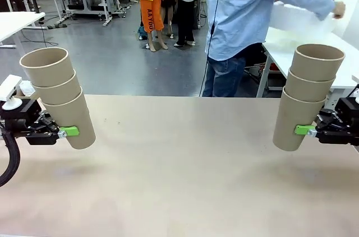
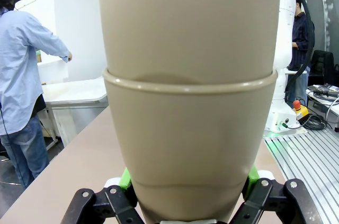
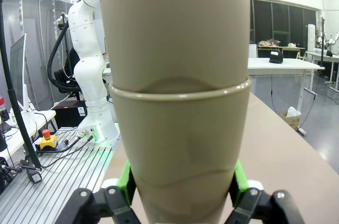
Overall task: Stack the cups and store them in the basket.
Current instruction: Place the stack of Reusable plastic cups into the Pantry Basket.
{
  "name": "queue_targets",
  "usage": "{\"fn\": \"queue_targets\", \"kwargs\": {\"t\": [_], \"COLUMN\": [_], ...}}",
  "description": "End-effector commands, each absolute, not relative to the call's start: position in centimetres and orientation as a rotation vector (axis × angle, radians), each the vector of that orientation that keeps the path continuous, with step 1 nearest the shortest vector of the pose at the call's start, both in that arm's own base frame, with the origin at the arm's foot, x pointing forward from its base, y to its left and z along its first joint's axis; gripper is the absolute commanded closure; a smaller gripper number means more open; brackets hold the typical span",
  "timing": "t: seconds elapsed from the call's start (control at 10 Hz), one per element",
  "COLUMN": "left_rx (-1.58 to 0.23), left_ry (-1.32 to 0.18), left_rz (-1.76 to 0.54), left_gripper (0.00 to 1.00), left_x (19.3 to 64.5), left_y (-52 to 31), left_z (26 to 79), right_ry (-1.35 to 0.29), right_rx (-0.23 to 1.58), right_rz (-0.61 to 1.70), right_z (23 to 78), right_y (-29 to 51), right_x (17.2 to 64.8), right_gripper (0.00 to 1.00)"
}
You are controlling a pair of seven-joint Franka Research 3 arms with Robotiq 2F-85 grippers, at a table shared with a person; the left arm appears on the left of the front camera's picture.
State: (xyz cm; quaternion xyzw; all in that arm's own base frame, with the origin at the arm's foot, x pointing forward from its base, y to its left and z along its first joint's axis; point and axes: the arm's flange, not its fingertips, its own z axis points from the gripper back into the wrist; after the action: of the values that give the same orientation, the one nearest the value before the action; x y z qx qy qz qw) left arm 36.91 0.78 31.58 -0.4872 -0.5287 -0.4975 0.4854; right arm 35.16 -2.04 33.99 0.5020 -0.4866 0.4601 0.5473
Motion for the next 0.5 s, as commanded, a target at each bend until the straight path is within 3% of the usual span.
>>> {"fn": "queue_targets", "kwargs": {"t": [0.0,0.4], "left_rx": [-1.186,-1.186], "left_ry": [-1.313,-1.313], "left_rz": [-1.204,-1.204], "left_gripper": [0.14,0.14], "left_x": [37.04,37.04], "left_y": [0.79,0.79], "left_z": [31.95,31.95], "right_ry": [-1.158,-1.158], "right_rx": [1.186,1.186], "right_rz": [1.1,1.1], "right_z": [34.36,34.36], "right_y": [-1.77,-1.77], "right_x": [35.27,35.27], "right_gripper": [0.15,0.15]}}
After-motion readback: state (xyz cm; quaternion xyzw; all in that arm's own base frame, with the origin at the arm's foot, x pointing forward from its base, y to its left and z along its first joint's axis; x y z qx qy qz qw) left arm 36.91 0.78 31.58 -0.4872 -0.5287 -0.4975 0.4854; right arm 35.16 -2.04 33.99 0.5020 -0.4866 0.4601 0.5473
